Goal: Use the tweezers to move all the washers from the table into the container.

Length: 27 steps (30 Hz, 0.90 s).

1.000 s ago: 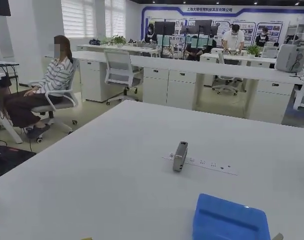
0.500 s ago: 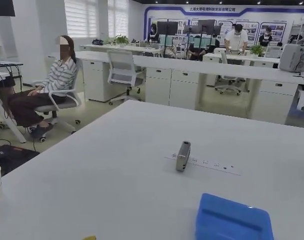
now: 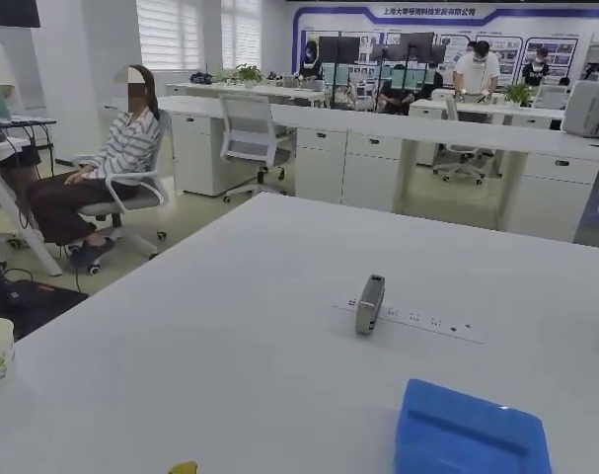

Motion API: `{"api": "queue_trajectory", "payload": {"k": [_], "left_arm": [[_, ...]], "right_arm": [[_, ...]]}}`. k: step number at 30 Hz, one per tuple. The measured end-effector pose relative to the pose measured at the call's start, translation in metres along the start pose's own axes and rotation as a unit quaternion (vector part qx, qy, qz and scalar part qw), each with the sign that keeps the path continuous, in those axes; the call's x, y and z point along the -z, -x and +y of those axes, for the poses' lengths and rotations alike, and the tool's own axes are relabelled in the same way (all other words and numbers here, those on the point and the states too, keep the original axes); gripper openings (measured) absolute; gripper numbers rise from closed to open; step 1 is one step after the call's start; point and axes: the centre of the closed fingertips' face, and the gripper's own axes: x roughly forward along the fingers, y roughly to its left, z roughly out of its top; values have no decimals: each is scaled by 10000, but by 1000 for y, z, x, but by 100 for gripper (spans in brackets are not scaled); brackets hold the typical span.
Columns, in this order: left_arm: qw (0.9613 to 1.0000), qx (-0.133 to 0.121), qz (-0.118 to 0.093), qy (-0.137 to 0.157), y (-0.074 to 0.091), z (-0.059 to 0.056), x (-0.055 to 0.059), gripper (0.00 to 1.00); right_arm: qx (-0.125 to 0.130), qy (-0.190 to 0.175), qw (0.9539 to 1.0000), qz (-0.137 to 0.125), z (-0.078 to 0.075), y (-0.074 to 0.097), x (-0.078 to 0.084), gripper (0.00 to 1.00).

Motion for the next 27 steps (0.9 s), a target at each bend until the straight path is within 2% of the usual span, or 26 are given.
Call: {"api": "queue_trajectory", "payload": {"k": [8, 12, 14, 20, 27], "left_arm": [[10000, -6, 8, -11, 0, 0, 0, 82], [10000, 6, 7, -26, 0, 0, 0, 82], [10000, 14, 0, -28, 0, -1, 0, 82], [10000, -6, -4, -28, 1, 0, 0, 82], [10000, -12, -7, -20, 1, 0, 0, 82]], "right_arm": [[14, 257, 9997, -57, 6, 2, 1, 2], [89, 687, 9976, -32, 11, 5, 1, 2], [96, 770, 9970, -14, 12, 5, 1, 1], [103, 591, 9982, 60, 10, 6, 2, 1], [97, 548, 9983, 166, 11, 5, 1, 1]]}}
